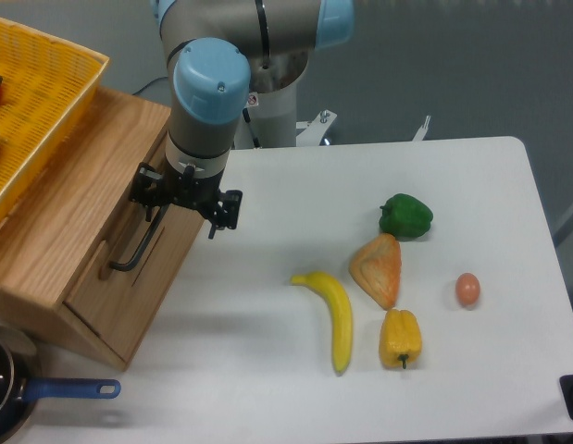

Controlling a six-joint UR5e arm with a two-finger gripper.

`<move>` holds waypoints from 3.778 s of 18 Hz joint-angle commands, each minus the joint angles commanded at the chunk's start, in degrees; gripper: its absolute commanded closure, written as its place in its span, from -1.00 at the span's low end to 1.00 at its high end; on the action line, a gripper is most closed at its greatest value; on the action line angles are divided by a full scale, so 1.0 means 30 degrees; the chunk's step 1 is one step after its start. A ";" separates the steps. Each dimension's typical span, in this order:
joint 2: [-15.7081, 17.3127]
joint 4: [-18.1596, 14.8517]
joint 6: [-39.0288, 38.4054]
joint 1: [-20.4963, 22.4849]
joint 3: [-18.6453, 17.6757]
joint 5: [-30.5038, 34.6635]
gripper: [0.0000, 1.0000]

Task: Slide the top drawer open
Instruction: 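Hold the black handle firmly in the closed gripper, then pull the handle outward, sliding the drawer out of the cabinet, then keep pulling the handle to extend the drawer further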

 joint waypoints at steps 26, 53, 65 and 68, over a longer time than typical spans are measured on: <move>-0.0381 0.0000 0.0762 0.1318 0.0527 0.0790 -1.00; -0.0557 0.0000 0.1699 0.2899 0.0762 0.0879 -1.00; -0.0557 0.0000 0.2255 0.3369 0.0791 0.0908 -1.00; -0.0556 0.0000 0.2373 0.3544 0.0878 0.0908 -1.00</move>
